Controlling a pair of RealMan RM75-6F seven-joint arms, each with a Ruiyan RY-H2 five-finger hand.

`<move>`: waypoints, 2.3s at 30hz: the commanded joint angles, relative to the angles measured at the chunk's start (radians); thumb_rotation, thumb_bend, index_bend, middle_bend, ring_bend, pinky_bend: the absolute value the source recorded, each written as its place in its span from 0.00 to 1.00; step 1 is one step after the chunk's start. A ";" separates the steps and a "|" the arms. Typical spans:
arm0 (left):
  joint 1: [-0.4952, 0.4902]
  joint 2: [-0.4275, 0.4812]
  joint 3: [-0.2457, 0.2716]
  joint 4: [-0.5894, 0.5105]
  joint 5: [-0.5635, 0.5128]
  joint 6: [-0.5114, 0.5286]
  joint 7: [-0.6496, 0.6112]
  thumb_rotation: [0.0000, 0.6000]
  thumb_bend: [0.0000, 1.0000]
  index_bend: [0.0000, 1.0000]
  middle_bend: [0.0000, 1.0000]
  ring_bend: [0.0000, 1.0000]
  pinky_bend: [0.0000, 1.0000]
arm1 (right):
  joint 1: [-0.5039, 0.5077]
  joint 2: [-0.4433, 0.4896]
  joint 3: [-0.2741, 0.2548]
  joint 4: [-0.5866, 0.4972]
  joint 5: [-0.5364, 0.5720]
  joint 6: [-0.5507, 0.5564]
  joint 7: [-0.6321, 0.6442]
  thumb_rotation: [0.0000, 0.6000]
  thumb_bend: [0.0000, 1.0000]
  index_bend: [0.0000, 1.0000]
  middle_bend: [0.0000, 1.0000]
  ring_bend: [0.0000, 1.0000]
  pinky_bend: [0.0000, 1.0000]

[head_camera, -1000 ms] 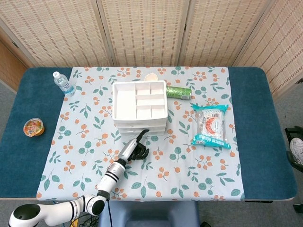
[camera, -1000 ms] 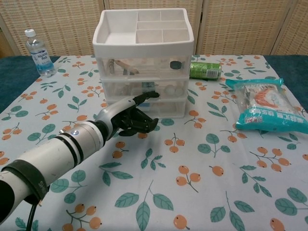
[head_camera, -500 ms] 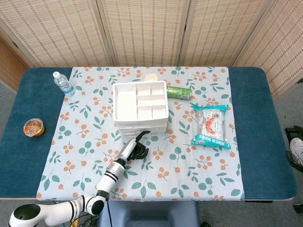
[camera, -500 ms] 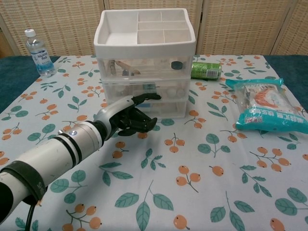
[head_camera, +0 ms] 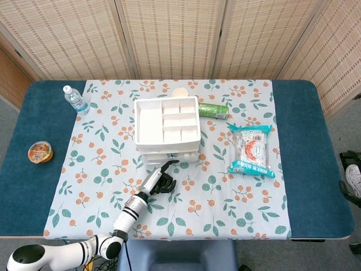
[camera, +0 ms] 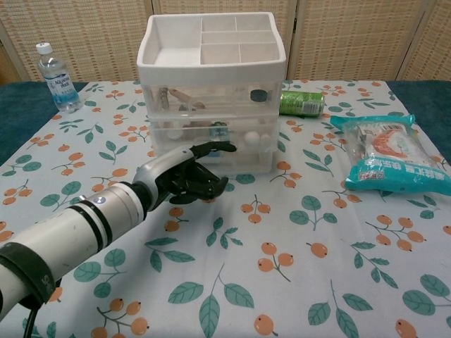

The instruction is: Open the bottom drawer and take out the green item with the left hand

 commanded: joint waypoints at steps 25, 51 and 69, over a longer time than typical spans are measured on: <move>0.031 0.053 0.047 -0.085 0.031 0.006 -0.014 1.00 0.51 0.15 0.88 0.94 1.00 | 0.000 0.002 -0.001 -0.012 0.001 0.000 -0.014 1.00 0.36 0.13 0.23 0.22 0.25; 0.052 0.078 0.078 -0.145 0.024 -0.009 0.007 1.00 0.51 0.15 0.88 0.94 1.00 | 0.000 0.002 -0.001 -0.011 0.001 -0.001 -0.013 1.00 0.36 0.13 0.23 0.22 0.25; 0.065 0.127 0.098 -0.229 0.058 0.000 0.008 1.00 0.51 0.14 0.87 0.94 1.00 | -0.001 0.004 0.000 -0.011 0.000 0.002 -0.013 1.00 0.36 0.13 0.23 0.22 0.25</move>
